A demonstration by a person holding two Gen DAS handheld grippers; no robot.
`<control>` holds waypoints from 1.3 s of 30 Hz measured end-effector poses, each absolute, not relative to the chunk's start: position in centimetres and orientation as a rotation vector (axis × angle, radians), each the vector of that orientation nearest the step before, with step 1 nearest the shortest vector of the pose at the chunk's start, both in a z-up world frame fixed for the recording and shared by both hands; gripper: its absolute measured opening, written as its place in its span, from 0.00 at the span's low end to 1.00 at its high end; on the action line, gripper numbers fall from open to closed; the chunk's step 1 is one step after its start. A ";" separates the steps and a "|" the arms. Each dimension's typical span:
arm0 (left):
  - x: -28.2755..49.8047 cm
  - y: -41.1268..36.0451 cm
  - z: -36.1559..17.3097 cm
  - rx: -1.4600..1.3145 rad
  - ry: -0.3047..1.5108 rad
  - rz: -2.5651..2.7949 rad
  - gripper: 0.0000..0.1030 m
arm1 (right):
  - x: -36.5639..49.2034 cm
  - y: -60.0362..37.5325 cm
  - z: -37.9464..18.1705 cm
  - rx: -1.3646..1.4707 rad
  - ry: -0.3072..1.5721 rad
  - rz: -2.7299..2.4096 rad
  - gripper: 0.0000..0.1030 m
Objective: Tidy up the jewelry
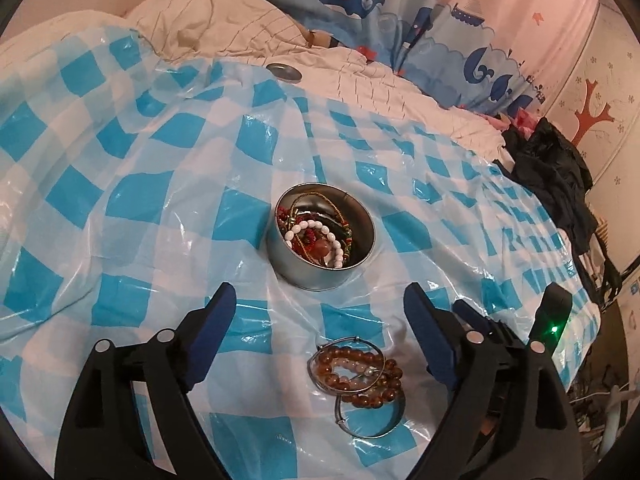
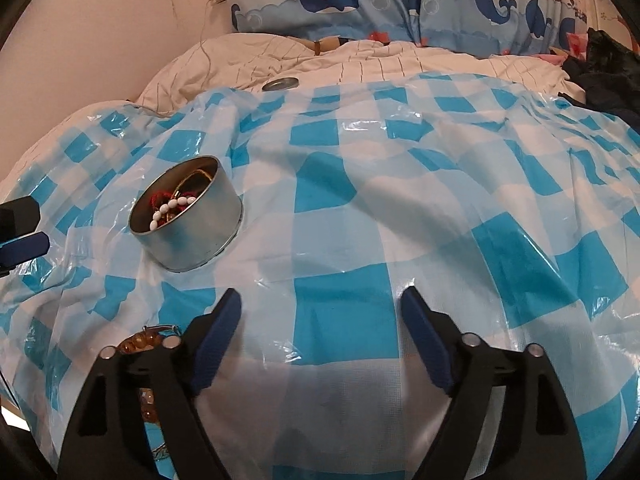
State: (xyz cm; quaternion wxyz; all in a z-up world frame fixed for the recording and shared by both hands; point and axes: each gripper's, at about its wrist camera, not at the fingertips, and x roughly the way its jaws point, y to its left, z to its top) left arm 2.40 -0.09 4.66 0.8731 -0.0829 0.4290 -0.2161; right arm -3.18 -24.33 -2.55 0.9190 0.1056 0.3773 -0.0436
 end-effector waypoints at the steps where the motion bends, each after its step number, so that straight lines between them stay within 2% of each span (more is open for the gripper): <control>1: 2.5 -0.2 4.6 -0.169 0.896 -0.448 0.82 | -3.1 -24.3 -2.6 0.213 0.780 -0.090 0.79; 13: 3.1 -2.0 3.5 -0.125 0.929 -0.448 0.84 | -2.7 -23.5 -2.8 0.174 0.814 -0.089 0.88; 39: 3.0 -2.6 2.5 -0.022 0.945 -0.421 0.87 | -2.6 -22.9 -3.0 0.157 0.833 -0.090 0.91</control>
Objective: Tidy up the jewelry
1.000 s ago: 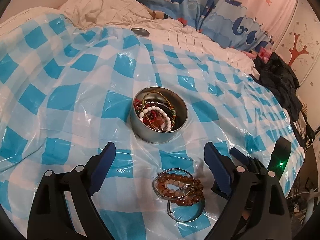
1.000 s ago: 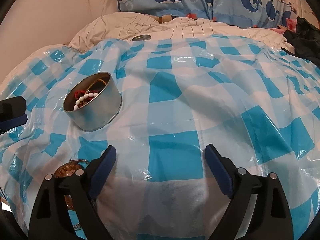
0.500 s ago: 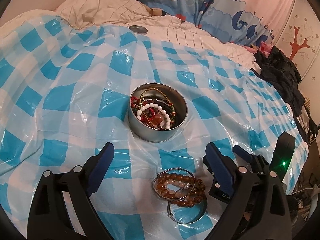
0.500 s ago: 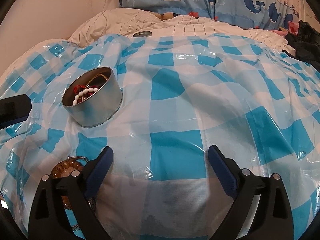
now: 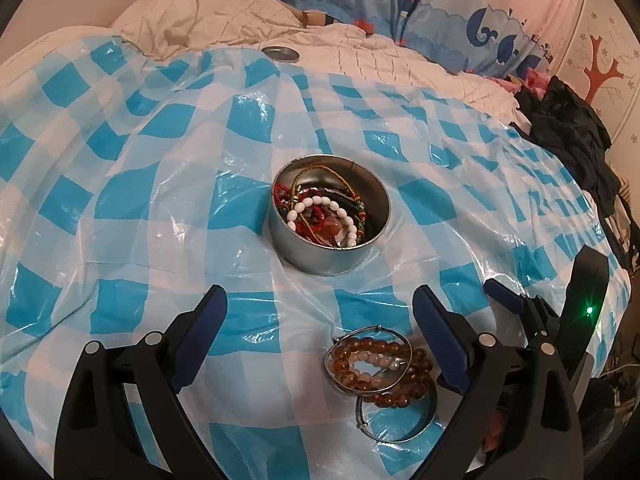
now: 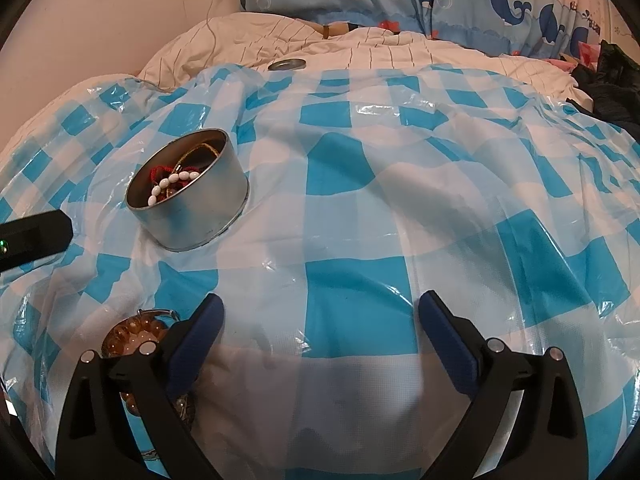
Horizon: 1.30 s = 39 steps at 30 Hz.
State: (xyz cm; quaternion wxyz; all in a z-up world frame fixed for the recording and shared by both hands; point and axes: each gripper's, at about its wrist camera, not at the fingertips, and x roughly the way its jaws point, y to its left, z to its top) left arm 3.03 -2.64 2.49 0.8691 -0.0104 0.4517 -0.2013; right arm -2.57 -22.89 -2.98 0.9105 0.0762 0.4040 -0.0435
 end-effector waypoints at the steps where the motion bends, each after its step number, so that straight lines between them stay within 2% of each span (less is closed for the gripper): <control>1: 3.0 -2.8 2.5 -0.014 0.945 -0.422 0.87 | -2.6 -22.9 -3.0 0.157 0.833 -0.090 0.91; 13: 2.8 -2.6 2.4 0.027 0.942 -0.438 0.88 | -2.5 -22.9 -2.9 0.160 0.837 -0.088 0.92; 24: 2.4 0.7 1.6 0.019 0.919 -0.469 0.88 | -3.1 -23.6 -2.1 0.281 0.850 -0.018 0.92; 31: 1.4 -1.8 0.5 0.115 0.924 -0.536 0.88 | -3.2 -23.6 -0.6 0.263 0.824 -0.007 0.92; 39: -0.8 -5.3 -0.8 0.318 0.893 -0.607 0.88 | -3.4 -25.9 0.4 0.366 0.804 -0.016 0.92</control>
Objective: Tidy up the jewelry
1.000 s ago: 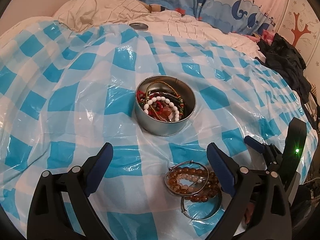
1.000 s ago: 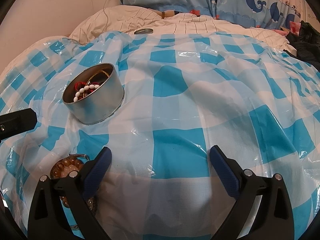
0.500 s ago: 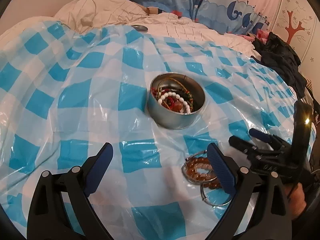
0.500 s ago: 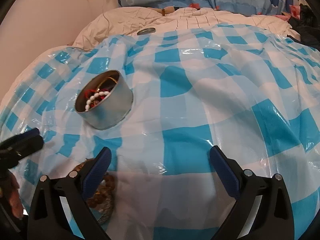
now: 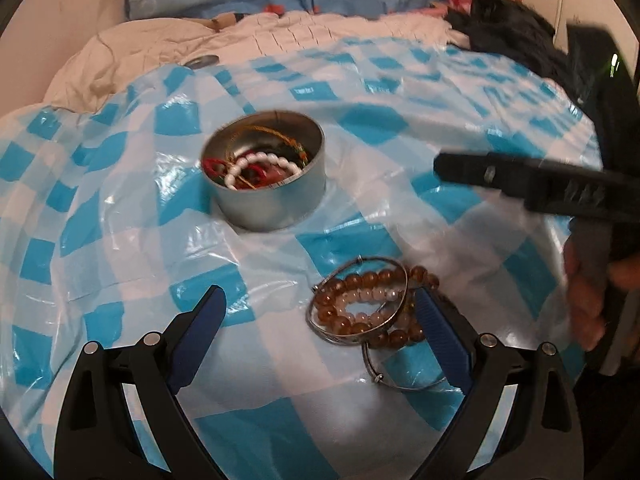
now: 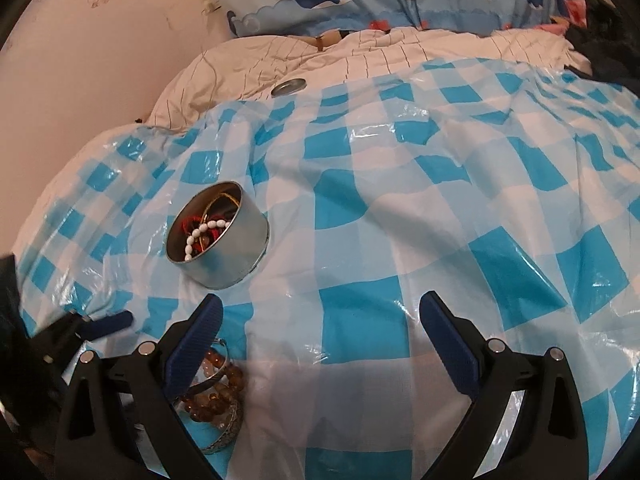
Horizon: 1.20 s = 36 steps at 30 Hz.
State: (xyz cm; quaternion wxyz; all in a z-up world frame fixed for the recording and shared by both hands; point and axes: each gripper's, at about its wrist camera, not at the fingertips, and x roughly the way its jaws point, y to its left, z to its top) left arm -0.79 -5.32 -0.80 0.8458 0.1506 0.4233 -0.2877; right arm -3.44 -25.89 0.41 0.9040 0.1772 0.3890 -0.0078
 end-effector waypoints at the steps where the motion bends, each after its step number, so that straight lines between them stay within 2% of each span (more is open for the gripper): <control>1: -0.7 -5.6 -1.2 0.324 0.902 -0.604 0.88 | -3.4 -25.9 0.4 0.371 0.805 -0.012 0.92; 8: -0.4 -6.6 -2.7 0.332 0.932 -0.600 0.88 | -3.4 -25.8 0.5 0.375 0.809 -0.001 0.92; 19: 1.5 -4.5 -2.1 0.183 0.943 -0.540 0.88 | -3.2 -25.7 0.2 0.396 0.823 0.010 0.92; 22: 1.9 -4.3 -2.3 0.160 0.957 -0.548 0.74 | -3.2 -25.7 0.1 0.398 0.826 0.012 0.92; 23: 2.0 -4.4 -2.3 0.156 0.962 -0.550 0.73 | -3.2 -25.7 0.1 0.398 0.826 0.012 0.92; 35: 2.3 -4.2 -2.4 0.131 0.972 -0.539 0.74 | -3.3 -25.4 0.0 0.400 0.834 0.024 0.92; 36: 2.2 -4.2 -2.3 0.126 0.973 -0.548 0.76 | -3.2 -25.4 0.0 0.401 0.833 0.024 0.92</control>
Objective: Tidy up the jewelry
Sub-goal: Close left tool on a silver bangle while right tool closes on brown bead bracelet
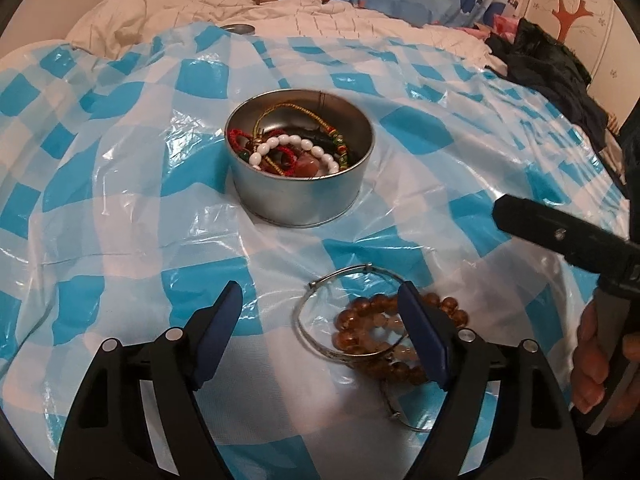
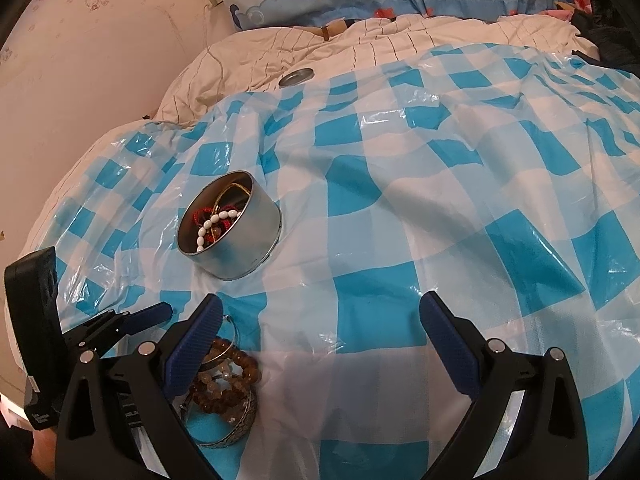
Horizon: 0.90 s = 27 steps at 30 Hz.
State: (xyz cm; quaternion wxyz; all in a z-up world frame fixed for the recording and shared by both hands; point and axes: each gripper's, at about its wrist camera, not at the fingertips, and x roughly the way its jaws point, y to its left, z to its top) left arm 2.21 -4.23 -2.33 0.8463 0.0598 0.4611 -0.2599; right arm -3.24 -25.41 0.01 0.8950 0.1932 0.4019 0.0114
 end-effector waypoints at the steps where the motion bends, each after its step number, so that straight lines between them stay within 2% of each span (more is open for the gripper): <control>1: 2.1 -4.4 -2.3 0.127 0.973 -0.557 0.78 | -3.2 -25.4 0.0 0.402 0.834 0.024 0.92; 3: 1.7 -4.9 -2.3 0.156 0.964 -0.572 0.83 | -3.2 -25.3 -0.1 0.404 0.838 0.027 0.92; 8: 1.3 -6.1 -3.0 0.231 0.963 -0.570 0.83 | -3.1 -25.3 -0.2 0.409 0.844 0.031 0.92; 10: 1.5 -6.0 -3.1 0.209 0.970 -0.569 0.71 | -3.1 -25.3 -0.2 0.410 0.845 0.032 0.92; 11: 1.7 -5.9 -3.1 0.193 0.985 -0.576 0.58 | -3.1 -25.3 -0.3 0.409 0.845 0.033 0.92; 20: 1.8 -3.9 -1.4 0.126 0.973 -0.584 0.58 | -2.9 -24.1 -0.5 0.371 0.871 0.083 0.92; 27: 2.6 0.0 0.5 0.072 0.943 -0.513 0.58 | -3.4 -17.3 -1.2 0.071 0.926 0.269 0.92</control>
